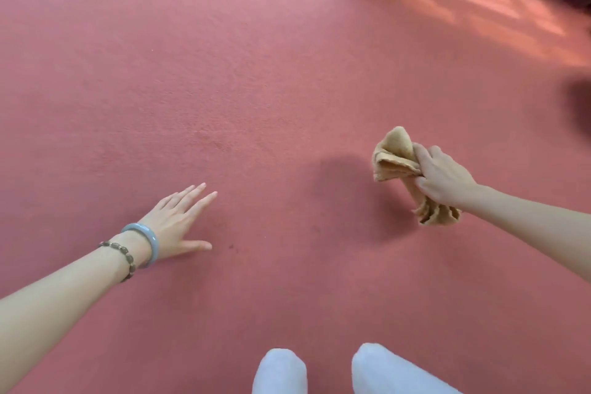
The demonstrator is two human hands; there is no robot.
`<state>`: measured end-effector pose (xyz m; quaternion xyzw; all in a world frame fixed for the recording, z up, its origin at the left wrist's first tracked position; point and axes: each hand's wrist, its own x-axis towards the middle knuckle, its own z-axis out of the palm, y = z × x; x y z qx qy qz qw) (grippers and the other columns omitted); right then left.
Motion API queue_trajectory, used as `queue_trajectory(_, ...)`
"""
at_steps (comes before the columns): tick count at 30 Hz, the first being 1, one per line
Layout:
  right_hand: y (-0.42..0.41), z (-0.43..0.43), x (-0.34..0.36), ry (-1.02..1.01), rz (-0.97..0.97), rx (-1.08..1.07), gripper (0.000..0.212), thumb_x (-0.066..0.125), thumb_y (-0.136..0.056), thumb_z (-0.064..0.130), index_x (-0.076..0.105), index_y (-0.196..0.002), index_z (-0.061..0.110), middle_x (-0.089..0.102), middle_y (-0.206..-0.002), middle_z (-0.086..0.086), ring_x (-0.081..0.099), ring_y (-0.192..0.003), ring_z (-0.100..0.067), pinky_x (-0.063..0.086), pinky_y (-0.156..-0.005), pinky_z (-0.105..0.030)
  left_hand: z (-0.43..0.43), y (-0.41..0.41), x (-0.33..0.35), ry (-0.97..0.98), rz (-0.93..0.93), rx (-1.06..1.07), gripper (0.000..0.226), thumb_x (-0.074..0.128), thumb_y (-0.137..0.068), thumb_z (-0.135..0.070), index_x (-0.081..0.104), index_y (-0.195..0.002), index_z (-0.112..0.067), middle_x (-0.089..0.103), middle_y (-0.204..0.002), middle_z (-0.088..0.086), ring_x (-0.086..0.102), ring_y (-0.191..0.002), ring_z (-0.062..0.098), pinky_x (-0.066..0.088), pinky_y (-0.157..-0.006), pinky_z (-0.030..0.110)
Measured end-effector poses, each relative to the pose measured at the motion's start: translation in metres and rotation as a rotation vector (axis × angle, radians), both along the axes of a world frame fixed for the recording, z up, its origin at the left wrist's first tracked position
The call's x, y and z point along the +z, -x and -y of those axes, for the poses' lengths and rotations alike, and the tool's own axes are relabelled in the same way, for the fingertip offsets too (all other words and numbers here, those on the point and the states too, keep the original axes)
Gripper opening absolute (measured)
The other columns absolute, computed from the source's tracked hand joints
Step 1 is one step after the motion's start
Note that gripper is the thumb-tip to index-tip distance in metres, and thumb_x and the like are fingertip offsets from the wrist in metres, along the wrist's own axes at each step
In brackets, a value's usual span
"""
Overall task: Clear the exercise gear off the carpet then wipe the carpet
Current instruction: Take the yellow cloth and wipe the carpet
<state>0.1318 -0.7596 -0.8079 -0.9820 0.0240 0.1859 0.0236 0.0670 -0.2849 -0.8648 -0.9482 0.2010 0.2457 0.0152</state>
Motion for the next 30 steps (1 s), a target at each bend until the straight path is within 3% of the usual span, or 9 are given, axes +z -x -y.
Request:
queue_trajectory(3, 0.012, 0.0, -0.025, 0.05, -0.009, -0.122, 0.044, 0.042, -0.089, 0.015, 0.031, -0.131, 0.013, 0.043, -0.115, -0.02, 0.054, -0.1, -0.046, 0.047, -0.081, -0.049, 0.011, 0.001, -0.005, -0.029, -0.006, -0.033, 0.108, 0.013, -0.058, -0.086, -0.02, -0.142, -0.026, -0.01, -0.157, 0.004, -0.005, -0.145, 0.02, 0.002, -0.116, 0.032)
queue_trajectory(6, 0.036, -0.036, -0.051, 0.023, 0.034, -0.094, 0.044, 0.04, -0.087, 0.009, 0.033, -0.13, 0.012, 0.044, -0.122, -0.022, 0.055, -0.1, -0.044, 0.045, -0.08, -0.047, 0.029, -0.007, -0.014, 0.002, 0.027, 0.064, 0.097, 0.037, -0.079, -0.074, -0.011, -0.147, -0.024, -0.008, -0.158, 0.004, -0.002, -0.146, 0.019, 0.005, -0.116, 0.033)
queue_trajectory(8, 0.052, -0.066, -0.052, -0.012, 0.041, -0.039, 0.043, 0.039, -0.087, 0.008, 0.035, -0.13, 0.014, 0.043, -0.126, -0.021, 0.053, -0.101, -0.041, 0.044, -0.08, -0.045, 0.04, -0.015, -0.022, 0.061, 0.064, 0.16, 0.087, 0.039, -0.085, -0.064, -0.001, -0.149, -0.021, -0.002, -0.158, 0.005, 0.001, -0.146, 0.02, 0.007, -0.117, 0.035)
queue_trajectory(13, 0.111, -0.146, -0.042, -0.219, -0.131, 0.255, 0.05, 0.042, -0.086, 0.008, 0.03, -0.133, 0.019, 0.042, -0.125, -0.015, 0.051, -0.103, -0.037, 0.042, -0.076, -0.043, 0.062, -0.02, -0.039, 0.122, 0.122, 0.296, 0.078, 0.04, -0.09, -0.055, 0.008, -0.149, -0.015, 0.005, -0.158, 0.007, 0.005, -0.145, 0.022, 0.008, -0.117, 0.038)
queue_trajectory(16, 0.149, -0.186, -0.039, -0.3, -0.216, 0.531, 0.057, 0.044, -0.086, 0.006, 0.026, -0.138, 0.019, 0.041, -0.126, -0.017, 0.05, -0.102, -0.039, 0.034, -0.067, -0.042, 0.061, -0.015, -0.046, 0.146, 0.127, 0.265, 0.078, 0.042, -0.09, -0.052, 0.007, -0.149, -0.017, 0.006, -0.158, 0.007, 0.006, -0.145, 0.022, 0.007, -0.117, 0.038)
queue_trajectory(18, 0.135, -0.185, -0.037, -0.312, -0.236, 0.59, 0.054, 0.046, -0.087, 0.008, 0.029, -0.137, 0.018, 0.043, -0.123, -0.016, 0.052, -0.103, -0.038, 0.037, -0.067, -0.042, 0.055, -0.012, -0.049, 0.133, 0.137, 0.231, 0.078, 0.044, -0.089, -0.052, 0.008, -0.149, -0.018, 0.009, -0.157, 0.008, 0.008, -0.145, 0.023, 0.006, -0.117, 0.038)
queue_trajectory(22, 0.04, -0.121, -0.046, -0.247, -0.108, 0.345, 0.047, 0.047, -0.088, 0.016, 0.037, -0.133, 0.02, 0.049, -0.118, -0.013, 0.056, -0.106, -0.036, 0.048, -0.081, -0.045, 0.035, -0.008, -0.048, 0.088, 0.157, 0.286, 0.079, 0.045, -0.088, -0.052, 0.01, -0.149, -0.016, 0.009, -0.157, 0.008, 0.007, -0.145, 0.023, 0.004, -0.117, 0.038)
queue_trajectory(26, -0.038, -0.043, -0.053, -0.062, 0.122, -0.01, 0.041, 0.041, -0.085, 0.005, 0.039, -0.125, 0.009, 0.049, -0.117, -0.024, 0.055, -0.104, -0.046, 0.045, -0.08, -0.047, 0.028, -0.01, -0.049, 0.059, 0.11, 0.325, 0.077, 0.043, -0.09, -0.05, 0.008, -0.149, -0.015, 0.005, -0.158, 0.007, 0.002, -0.145, 0.021, 0.0, -0.117, 0.037)
queue_trajectory(30, -0.073, -0.024, -0.052, -0.012, 0.15, -0.327, 0.039, 0.04, -0.085, 0.007, 0.039, -0.124, 0.006, 0.046, -0.124, -0.027, 0.049, -0.111, -0.049, 0.04, -0.092, -0.05, 0.032, -0.007, -0.052, 0.071, 0.112, 0.358, 0.076, 0.043, -0.092, -0.047, 0.006, -0.149, -0.014, 0.0, -0.158, 0.006, -0.003, -0.145, 0.019, -0.004, -0.117, 0.037)
